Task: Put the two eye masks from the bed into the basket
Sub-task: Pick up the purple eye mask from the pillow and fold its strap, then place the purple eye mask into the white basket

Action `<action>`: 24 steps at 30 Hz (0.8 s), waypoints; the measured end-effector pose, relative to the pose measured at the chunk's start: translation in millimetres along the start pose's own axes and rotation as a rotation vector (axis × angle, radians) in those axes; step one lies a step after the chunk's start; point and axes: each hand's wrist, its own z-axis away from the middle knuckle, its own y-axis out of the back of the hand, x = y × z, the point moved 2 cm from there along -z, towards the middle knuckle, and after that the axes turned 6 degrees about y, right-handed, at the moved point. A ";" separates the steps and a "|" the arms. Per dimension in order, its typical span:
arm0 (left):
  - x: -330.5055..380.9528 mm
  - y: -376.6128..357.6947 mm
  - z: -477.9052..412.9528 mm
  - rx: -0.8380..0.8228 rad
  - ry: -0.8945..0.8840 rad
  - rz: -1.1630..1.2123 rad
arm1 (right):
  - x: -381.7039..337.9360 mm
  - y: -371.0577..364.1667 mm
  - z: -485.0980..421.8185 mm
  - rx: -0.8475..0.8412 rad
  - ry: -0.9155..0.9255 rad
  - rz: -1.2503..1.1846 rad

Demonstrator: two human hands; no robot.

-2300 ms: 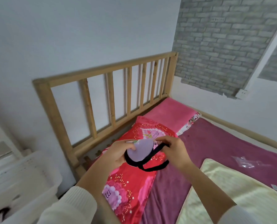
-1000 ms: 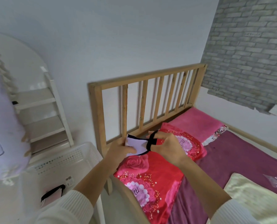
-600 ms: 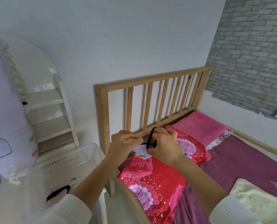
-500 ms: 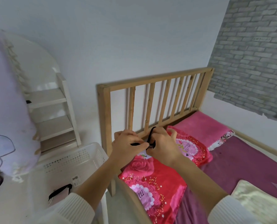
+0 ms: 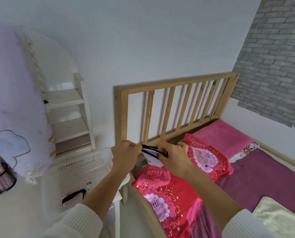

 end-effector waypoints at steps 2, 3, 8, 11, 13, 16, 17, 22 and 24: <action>-10.3 9.4 -4.2 0.020 0.065 0.032 | -4.0 -5.5 -2.9 0.009 0.009 -0.033; -15.4 13.7 -6.1 0.018 0.113 0.069 | -7.0 -8.8 -4.8 0.020 0.007 -0.076; -46.6 41.3 -13.0 0.007 0.527 0.455 | -27.8 -32.2 -16.8 0.014 -0.067 -0.344; -62.6 57.8 -15.3 -0.015 0.601 0.577 | -44.1 -51.9 -26.2 -0.026 -0.088 -0.435; -70.0 70.9 -17.7 -0.042 0.568 0.537 | -57.5 -65.8 -33.1 -0.070 -0.083 -0.413; -83.6 94.3 -25.5 -0.076 0.559 0.452 | -70.3 -84.1 -43.6 -0.106 -0.140 -0.624; -90.0 102.0 -29.1 -0.088 0.568 0.422 | -73.1 -89.8 -47.9 -0.118 -0.162 -0.705; -126.1 130.7 -47.0 -0.155 0.582 0.309 | -77.9 -131.9 -80.3 -0.245 -0.333 -0.853; -140.1 138.7 -56.1 -0.166 0.553 0.257 | -77.3 -153.6 -97.1 -0.347 -0.387 -0.849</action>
